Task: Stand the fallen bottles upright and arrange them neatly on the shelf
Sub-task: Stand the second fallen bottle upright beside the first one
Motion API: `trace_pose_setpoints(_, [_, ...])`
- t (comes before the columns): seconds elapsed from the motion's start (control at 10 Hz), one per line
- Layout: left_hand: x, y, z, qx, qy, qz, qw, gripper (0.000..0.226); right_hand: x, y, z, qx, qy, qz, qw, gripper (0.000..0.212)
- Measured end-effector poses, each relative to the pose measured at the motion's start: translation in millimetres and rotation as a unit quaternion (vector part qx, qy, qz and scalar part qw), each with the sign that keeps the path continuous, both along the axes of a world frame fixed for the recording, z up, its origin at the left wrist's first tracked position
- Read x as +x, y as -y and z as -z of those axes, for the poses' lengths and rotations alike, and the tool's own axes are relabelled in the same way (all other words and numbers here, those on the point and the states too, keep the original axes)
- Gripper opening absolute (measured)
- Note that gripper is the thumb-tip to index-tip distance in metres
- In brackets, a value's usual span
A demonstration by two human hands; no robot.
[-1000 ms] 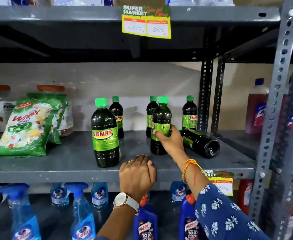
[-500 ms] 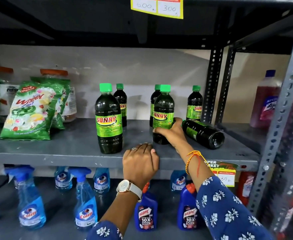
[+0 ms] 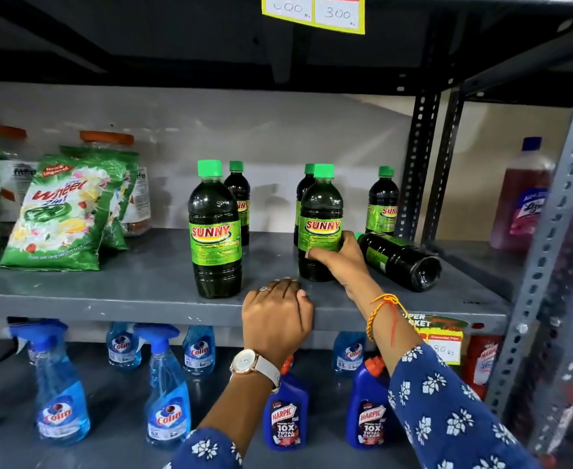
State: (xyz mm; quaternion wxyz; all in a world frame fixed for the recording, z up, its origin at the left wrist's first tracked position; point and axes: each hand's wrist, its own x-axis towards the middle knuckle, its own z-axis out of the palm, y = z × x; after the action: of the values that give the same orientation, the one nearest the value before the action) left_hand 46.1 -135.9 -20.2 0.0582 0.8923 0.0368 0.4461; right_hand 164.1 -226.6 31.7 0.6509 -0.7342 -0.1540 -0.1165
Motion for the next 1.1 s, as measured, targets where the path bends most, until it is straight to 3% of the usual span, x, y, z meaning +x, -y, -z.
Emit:
trace_pose_setpoints(0.2, [2.6,-1.2,1.7,-0.001,-0.001,0.004,1.000,0.037,-2.4,1.2,-0.9,0.054,-0.011,-0.022,0.998,0.057])
trace_pose_setpoints(0.5, [0.6,-0.8,0.9,0.002,-0.003,-0.005,1.000,0.038,-16.3,8.3,-5.6,-0.025,0.018,0.007,1.000,0.028])
trace_pose_setpoints(1.1, [-5.3,0.6,0.5,0.004,-0.022,-0.016,1.000,0.032,-66.8,33.9,-1.7,-0.039,0.020,-0.058,0.997,0.025])
